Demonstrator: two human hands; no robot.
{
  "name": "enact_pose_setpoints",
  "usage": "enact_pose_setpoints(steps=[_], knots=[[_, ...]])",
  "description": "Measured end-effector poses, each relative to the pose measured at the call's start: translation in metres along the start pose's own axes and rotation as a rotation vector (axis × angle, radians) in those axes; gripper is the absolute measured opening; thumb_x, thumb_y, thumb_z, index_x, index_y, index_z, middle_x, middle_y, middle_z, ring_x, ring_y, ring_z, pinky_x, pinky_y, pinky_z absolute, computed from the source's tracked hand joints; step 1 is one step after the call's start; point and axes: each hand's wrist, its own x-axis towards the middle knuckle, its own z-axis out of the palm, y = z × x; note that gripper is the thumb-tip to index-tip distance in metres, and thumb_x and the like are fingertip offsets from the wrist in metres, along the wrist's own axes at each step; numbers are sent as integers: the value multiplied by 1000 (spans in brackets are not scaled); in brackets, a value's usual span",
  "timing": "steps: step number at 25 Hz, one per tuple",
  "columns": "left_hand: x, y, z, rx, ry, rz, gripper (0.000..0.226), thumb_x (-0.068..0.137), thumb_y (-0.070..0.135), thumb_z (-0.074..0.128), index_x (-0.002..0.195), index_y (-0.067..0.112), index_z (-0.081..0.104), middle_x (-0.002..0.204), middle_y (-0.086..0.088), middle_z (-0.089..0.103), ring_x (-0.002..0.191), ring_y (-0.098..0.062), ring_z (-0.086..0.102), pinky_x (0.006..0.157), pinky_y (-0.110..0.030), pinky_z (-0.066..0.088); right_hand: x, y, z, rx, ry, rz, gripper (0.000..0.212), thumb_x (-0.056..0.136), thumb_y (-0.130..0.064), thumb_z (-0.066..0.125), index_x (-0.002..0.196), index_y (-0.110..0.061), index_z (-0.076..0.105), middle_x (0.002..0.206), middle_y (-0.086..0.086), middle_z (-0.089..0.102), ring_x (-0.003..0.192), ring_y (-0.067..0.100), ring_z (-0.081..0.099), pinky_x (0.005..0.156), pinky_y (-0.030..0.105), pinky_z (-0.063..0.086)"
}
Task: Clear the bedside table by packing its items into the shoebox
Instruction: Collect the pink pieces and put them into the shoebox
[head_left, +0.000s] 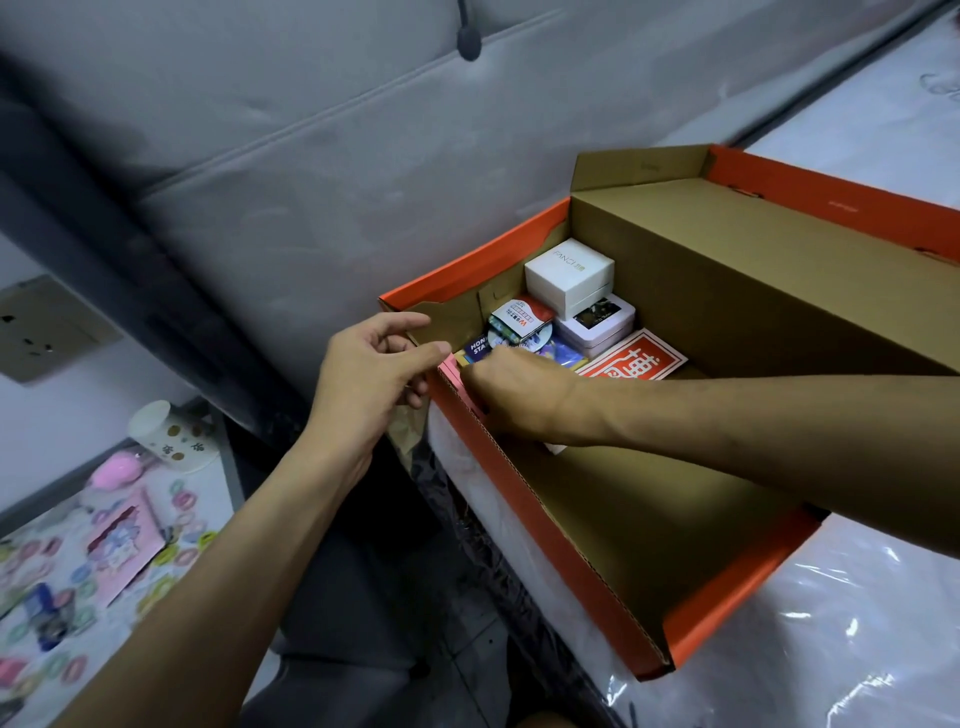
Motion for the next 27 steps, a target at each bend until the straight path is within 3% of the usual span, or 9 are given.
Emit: enact_pose_setpoints(steps=[4, 7, 10, 12, 14, 16, 21, 24, 27], knots=[[-3, 10, -2, 25, -26, -48, 32, 83, 5, 75, 114, 7, 66, 72, -13, 52, 48, -11, 52, 43, -20, 43, -10, -3, -27, 19, 21, 72, 20, 80, -25, 74, 85, -11, 60, 80, 8, 60, 74, 26, 60, 58, 28, 38], [-10, 24, -12, 59, -38, -73, 28, 90, 2, 65, 118, 4, 63, 69, -7, 55, 43, -6, 51, 40, -19, 40, -27, -15, -59, 28, 170, 156, 9, 82, -13, 64, 77, -11, 57, 81, 13, 65, 75, 31, 61, 52, 28, 38], [-34, 39, -49, 78, 37, -49, 29, 91, -3, 58, 119, 3, 61, 66, -4, 53, 42, -6, 52, 37, -17, 39, -47, -56, -89, -16, 265, 116, 13, 78, -11, 57, 69, -17, 49, 82, 16, 65, 76, 37, 60, 57, 34, 44], [-56, 43, -80, 119, 63, -49, 31, 90, -4, 56, 119, 6, 61, 68, -5, 54, 46, -8, 54, 40, -19, 41, -54, -91, -103, -45, 258, 68, 7, 76, -14, 55, 70, -16, 53, 83, 16, 66, 79, 38, 61, 60, 36, 46], [-85, 42, -118, 147, 79, -76, 31, 89, -4, 56, 117, 9, 62, 70, -5, 58, 48, -9, 56, 42, -20, 43, -55, -136, -106, -79, 213, 2, 5, 74, -17, 55, 77, -13, 59, 85, 16, 67, 83, 38, 63, 64, 37, 51], [-116, 33, -161, 162, 121, -114, 33, 86, -4, 55, 114, 12, 62, 72, -5, 62, 50, -10, 59, 45, -21, 45, -51, -186, -96, -70, 125, -88, 4, 75, -19, 56, 74, -19, 53, 87, 15, 67, 83, 38, 63, 67, 37, 51], [-200, -30, -315, 283, 329, -255, 28, 86, 3, 60, 110, 17, 64, 76, -7, 69, 58, -16, 67, 47, -24, 46, -11, -320, -32, -27, -128, -264, 19, 79, -17, 57, 66, -25, 46, 82, 3, 62, 78, 28, 60, 61, 32, 45], [-237, -81, -385, 359, 401, -365, 23, 85, 3, 64, 106, 14, 66, 77, -9, 70, 66, -24, 67, 59, -32, 50, 18, -372, 22, 44, -193, -301, 13, 82, -16, 56, 76, -27, 56, 86, 1, 64, 81, 24, 60, 69, 36, 53], [-264, -140, -429, 533, 339, -481, 24, 80, 4, 71, 103, 12, 70, 80, -1, 71, 69, -17, 64, 66, -30, 51, 50, -418, 85, 157, -243, -299, 10, 86, -17, 61, 91, -23, 67, 92, -1, 67, 85, 21, 63, 73, 35, 54]])
